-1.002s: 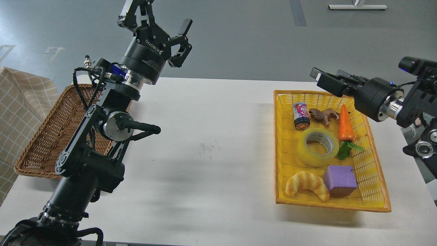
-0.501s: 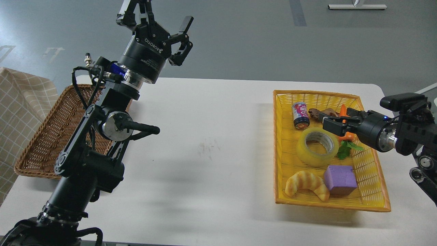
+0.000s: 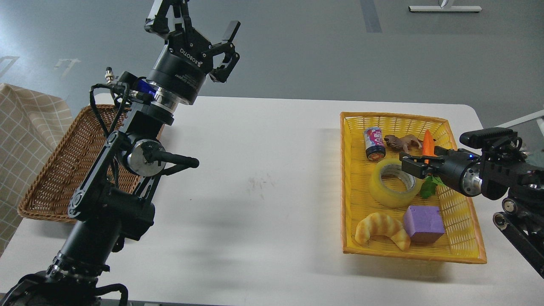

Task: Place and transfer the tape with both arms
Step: 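Grasp the yellow tape roll with the right gripper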

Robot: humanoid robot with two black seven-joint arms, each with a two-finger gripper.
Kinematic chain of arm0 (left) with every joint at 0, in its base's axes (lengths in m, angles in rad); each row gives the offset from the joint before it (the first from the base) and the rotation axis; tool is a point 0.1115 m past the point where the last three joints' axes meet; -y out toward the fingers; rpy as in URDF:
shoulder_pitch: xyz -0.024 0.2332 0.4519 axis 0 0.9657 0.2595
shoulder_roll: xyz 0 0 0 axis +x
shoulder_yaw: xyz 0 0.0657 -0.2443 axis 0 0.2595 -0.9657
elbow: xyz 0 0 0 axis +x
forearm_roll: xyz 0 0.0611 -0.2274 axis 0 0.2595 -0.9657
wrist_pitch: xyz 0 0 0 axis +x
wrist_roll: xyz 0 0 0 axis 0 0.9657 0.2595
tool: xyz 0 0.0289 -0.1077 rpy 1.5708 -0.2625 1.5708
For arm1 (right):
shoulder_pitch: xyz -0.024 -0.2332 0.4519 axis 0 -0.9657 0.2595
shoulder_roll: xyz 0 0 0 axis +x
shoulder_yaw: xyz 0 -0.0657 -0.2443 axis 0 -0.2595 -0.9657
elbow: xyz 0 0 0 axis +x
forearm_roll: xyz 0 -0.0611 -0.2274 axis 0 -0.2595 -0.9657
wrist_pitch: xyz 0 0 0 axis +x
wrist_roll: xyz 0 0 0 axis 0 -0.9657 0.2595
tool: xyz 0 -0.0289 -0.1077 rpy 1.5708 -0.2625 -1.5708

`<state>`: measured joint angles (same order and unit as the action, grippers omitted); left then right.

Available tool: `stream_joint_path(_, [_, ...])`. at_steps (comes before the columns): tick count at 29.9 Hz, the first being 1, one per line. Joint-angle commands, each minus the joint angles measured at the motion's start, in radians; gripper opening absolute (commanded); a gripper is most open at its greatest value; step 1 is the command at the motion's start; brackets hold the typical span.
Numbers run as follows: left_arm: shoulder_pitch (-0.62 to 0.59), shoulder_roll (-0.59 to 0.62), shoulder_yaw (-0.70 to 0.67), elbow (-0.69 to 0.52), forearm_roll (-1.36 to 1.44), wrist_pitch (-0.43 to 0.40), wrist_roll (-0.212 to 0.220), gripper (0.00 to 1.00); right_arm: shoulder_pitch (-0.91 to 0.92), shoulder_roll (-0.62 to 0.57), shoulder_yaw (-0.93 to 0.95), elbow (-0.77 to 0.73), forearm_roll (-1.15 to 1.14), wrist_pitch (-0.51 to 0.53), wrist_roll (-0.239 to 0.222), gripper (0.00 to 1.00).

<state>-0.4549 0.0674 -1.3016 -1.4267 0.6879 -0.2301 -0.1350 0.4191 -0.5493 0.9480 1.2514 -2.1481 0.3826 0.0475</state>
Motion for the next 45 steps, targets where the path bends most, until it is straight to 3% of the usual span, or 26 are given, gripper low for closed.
stream_joint_path(1, [0.001,0.0,-0.001,0.0,0.001,0.0,0.0,0.98,-0.006,0.003,-0.006,-0.007,-0.015,0.001,0.0,0.99])
stream_joint_path(15, [0.005,0.005,-0.001,0.0,-0.002,0.0,-0.002,0.98,-0.033,0.029,-0.015,-0.012,-0.013,0.004,-0.001,0.98])
stream_joint_path(23, [0.007,0.005,-0.001,0.005,-0.002,0.0,-0.002,0.98,-0.039,0.037,-0.012,-0.033,-0.015,0.012,-0.009,0.75])
stream_joint_path(28, [0.007,0.006,-0.001,0.008,-0.002,0.002,-0.002,0.98,-0.039,0.045,-0.009,-0.041,-0.015,0.012,-0.011,0.72])
stream_joint_path(45, [0.012,0.012,-0.016,0.009,-0.004,0.009,0.0,0.98,-0.039,0.077,-0.002,-0.044,-0.013,0.016,-0.063,0.39])
